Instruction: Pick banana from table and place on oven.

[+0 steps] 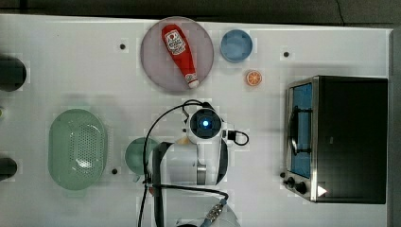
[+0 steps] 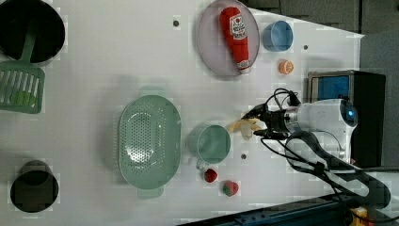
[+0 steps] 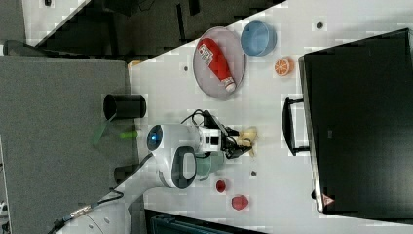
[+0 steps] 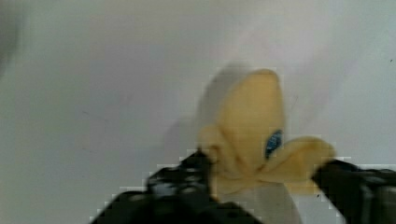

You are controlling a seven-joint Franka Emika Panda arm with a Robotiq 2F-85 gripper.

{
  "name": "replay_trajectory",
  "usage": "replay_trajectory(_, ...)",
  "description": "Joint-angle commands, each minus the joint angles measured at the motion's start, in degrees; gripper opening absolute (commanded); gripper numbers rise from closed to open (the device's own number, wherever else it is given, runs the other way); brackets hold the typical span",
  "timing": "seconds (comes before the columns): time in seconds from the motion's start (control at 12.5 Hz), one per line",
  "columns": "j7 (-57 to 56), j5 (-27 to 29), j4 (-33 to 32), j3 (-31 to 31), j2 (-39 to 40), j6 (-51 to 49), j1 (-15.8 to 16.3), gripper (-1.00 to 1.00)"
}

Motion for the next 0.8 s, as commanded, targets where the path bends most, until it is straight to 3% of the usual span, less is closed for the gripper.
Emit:
replay_trajectory(0.08,1.9,-0.9,0.8,0.1,-0.5,1.3,-0.2,-0.07)
replay_trajectory(0.24,1.9,-0.9,0.7,0.1,-0.6,1.6,-0.1,-0.49)
replay_trajectory(0.32,1.9,-0.9,0.7,0.1,-0.7,1.7,-0.1,-0.59)
replay_trajectory(0.56,1.9,-0.9,0.8,0.5,-4.9,1.3,-0.1,-0.59)
replay_trajectory(0.8,1.9,-0.9,2.0,0.6,-13.9,-3.9,-0.2,-0.59)
